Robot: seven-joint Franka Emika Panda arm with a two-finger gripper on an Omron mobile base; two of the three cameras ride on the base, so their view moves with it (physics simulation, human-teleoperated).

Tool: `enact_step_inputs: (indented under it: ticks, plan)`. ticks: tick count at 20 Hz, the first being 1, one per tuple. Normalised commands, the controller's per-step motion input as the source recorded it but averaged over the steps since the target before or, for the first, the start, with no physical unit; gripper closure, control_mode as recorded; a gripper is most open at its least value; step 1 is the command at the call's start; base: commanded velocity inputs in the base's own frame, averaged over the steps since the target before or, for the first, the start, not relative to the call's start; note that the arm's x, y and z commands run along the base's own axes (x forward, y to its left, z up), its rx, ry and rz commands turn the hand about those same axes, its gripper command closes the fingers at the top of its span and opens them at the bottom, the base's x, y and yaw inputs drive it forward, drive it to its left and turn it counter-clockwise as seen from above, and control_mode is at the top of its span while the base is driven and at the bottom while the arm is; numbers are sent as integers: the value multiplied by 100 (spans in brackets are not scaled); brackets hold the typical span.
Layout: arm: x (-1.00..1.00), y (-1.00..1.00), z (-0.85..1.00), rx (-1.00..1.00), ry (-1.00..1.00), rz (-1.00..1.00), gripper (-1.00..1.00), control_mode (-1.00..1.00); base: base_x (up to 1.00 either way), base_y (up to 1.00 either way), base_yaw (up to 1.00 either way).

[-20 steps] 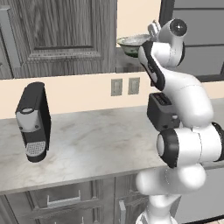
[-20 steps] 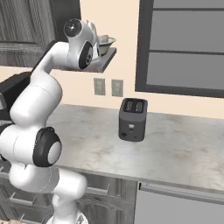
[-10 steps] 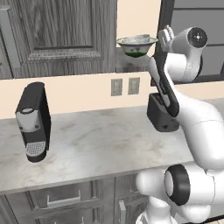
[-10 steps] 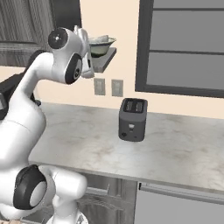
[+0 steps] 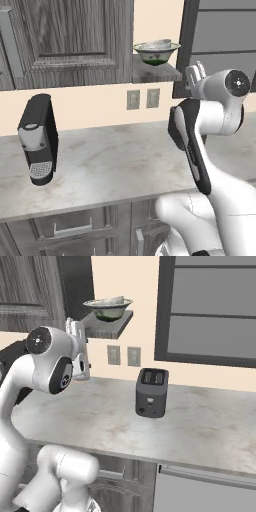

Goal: Pick up the bowls on the counter and stack them on top of one another in the open cabinet. Place the smaller bowl on top of the larger bowl.

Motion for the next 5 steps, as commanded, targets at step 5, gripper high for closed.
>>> enact_step_inputs:
  ticks: [5]
  plan:
    - [-43, 32, -100, 8, 12, 0, -100, -100, 0, 0, 0]
